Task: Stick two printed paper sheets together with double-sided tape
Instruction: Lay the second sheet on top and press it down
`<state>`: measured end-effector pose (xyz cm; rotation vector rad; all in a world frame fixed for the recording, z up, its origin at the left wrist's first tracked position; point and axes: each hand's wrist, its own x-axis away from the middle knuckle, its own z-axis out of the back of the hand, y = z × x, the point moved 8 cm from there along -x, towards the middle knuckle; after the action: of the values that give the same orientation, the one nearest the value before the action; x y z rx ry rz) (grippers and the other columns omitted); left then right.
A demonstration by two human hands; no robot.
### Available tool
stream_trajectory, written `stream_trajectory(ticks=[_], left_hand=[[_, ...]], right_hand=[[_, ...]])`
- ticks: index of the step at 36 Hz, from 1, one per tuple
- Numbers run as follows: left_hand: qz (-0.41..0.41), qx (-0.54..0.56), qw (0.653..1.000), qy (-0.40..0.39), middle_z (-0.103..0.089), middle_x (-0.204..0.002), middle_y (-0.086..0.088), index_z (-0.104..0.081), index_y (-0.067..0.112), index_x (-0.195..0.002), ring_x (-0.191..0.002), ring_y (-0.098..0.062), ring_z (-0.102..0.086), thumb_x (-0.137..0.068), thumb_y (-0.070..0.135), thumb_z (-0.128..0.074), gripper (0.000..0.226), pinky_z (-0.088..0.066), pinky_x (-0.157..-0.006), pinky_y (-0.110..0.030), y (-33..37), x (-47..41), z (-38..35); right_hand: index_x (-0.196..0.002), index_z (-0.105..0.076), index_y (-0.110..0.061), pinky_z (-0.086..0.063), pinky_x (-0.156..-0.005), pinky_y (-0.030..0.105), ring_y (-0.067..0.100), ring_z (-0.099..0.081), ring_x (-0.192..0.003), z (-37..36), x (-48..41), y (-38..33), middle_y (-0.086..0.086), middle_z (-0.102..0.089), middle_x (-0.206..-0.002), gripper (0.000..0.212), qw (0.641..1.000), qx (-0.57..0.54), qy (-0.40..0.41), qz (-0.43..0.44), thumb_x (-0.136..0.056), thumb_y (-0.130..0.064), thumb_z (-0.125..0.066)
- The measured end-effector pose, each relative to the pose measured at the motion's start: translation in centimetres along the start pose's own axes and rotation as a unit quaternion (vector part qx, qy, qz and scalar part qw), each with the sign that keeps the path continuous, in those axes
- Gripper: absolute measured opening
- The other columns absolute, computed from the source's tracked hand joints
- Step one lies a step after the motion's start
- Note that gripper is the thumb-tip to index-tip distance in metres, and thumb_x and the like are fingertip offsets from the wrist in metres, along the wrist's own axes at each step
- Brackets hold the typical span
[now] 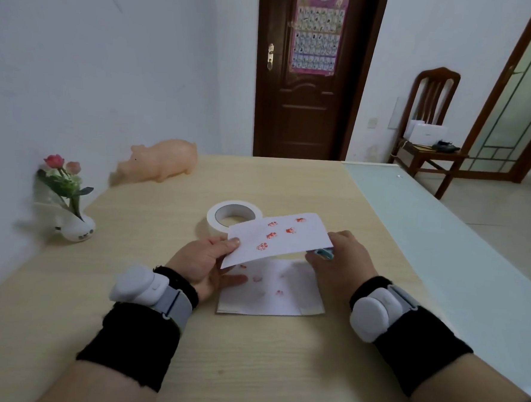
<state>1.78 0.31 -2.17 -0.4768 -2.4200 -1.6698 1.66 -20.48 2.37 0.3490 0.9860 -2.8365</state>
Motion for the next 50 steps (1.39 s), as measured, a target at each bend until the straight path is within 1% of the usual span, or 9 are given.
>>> stream_trajectory(ticks=[5,13,17,20,23,25,28,36,50], left_hand=[[-0.008,-0.010,1.000,-0.008,-0.060,-0.053,-0.001,-0.059,0.009,-0.086,-0.043,-0.010,-0.057,-0.094,0.012,-0.051,0.011,-0.057,-0.057,-0.037,0.1,-0.2,-0.4],[-0.023,-0.041,0.999,0.015,-0.068,-0.086,-0.011,-0.062,0.008,-0.097,-0.073,-0.026,-0.065,-0.092,0.014,-0.054,0.011,-0.057,-0.058,-0.036,0.9,0.0,0.9],[-0.031,-0.038,0.998,0.028,-0.070,-0.079,-0.007,-0.062,0.009,-0.091,-0.071,-0.020,-0.066,-0.091,0.012,-0.056,0.007,-0.057,-0.055,-0.027,1.5,0.4,1.3],[-0.050,-0.053,0.997,0.025,-0.069,-0.065,0.000,-0.062,0.011,-0.087,-0.053,-0.009,-0.063,-0.091,0.010,-0.055,0.008,-0.052,-0.048,-0.019,2.0,0.8,1.0],[-0.070,-0.083,0.994,0.021,-0.069,-0.063,0.001,-0.063,0.009,-0.088,-0.050,-0.007,-0.063,-0.090,0.009,-0.055,0.008,-0.048,-0.044,-0.017,2.4,1.0,0.5],[-0.072,-0.098,0.992,0.016,-0.071,-0.069,-0.002,-0.064,0.007,-0.089,-0.056,-0.010,-0.066,-0.089,0.007,-0.057,0.007,-0.051,-0.048,-0.020,2.4,1.1,0.2],[-0.071,-0.116,0.990,0.024,-0.072,-0.072,-0.005,-0.064,0.005,-0.088,-0.059,-0.013,-0.067,-0.088,0.006,-0.059,0.005,-0.053,-0.051,-0.022,2.2,1.2,0.2],[-0.075,-0.184,0.977,0.082,-0.063,-0.055,0.003,-0.064,0.011,-0.069,-0.043,-0.007,-0.050,-0.085,0.015,-0.066,0.017,-0.035,-0.043,-0.018,2.0,1.6,1.7],[-0.141,-0.338,0.925,0.104,-0.073,-0.073,-0.004,-0.068,0.011,-0.081,-0.057,-0.007,-0.065,-0.078,0.014,-0.073,0.007,-0.047,-0.058,-0.013,2.5,2.0,3.0]], right_hand=[[-0.112,-0.063,-0.033,-0.034,-0.099,0.036,0.022,-0.033,-0.120,-1.6,0.6,1.0,-0.008,-0.053,-0.118,0.048,0.984,0.162,-0.069,0.001,-0.068,-0.048,-0.073],[-0.078,-0.068,-0.028,-0.037,-0.095,0.037,0.021,-0.038,-0.110,-2.0,1.0,0.6,-0.011,-0.051,-0.091,0.012,0.990,0.110,-0.083,0.015,-0.072,-0.036,-0.074],[-0.072,-0.062,-0.028,-0.033,-0.083,0.026,0.017,-0.041,-0.102,-1.6,1.1,0.3,-0.011,-0.050,-0.081,0.011,0.994,0.072,-0.080,0.018,-0.081,-0.028,-0.068],[-0.069,-0.063,-0.012,-0.033,-0.063,0.023,0.017,-0.052,-0.076,0.5,0.9,0.8,0.004,-0.060,-0.073,0.020,0.996,-0.085,-0.002,-0.042,-0.088,-0.016,-0.058],[-0.073,-0.065,-0.005,-0.043,-0.057,0.026,0.021,-0.058,-0.061,0.6,1.1,1.6,0.008,-0.064,-0.067,0.037,0.886,-0.430,0.011,-0.174,-0.097,-0.027,-0.046],[-0.078,-0.064,-0.002,-0.044,-0.061,0.032,0.024,-0.058,-0.062,0.3,1.2,1.6,0.012,-0.063,-0.069,0.041,0.834,-0.509,-0.011,-0.214,-0.096,-0.035,-0.048],[-0.069,-0.057,-0.005,-0.044,-0.054,0.027,0.023,-0.052,-0.057,0.5,1.1,1.3,0.012,-0.052,-0.067,0.024,0.857,-0.474,-0.037,-0.198,-0.088,-0.018,-0.062],[-0.051,-0.051,-0.009,-0.031,-0.047,0.024,0.015,-0.034,-0.040,0.3,1.8,2.7,-0.001,-0.043,-0.041,0.036,0.897,-0.395,-0.033,-0.197,-0.082,-0.011,-0.069],[-0.080,-0.062,-0.010,-0.046,-0.054,0.026,0.016,-0.054,-0.052,-0.4,2.3,3.1,0.002,-0.061,-0.055,0.012,0.932,-0.305,-0.103,-0.167,-0.078,-0.001,-0.070]])
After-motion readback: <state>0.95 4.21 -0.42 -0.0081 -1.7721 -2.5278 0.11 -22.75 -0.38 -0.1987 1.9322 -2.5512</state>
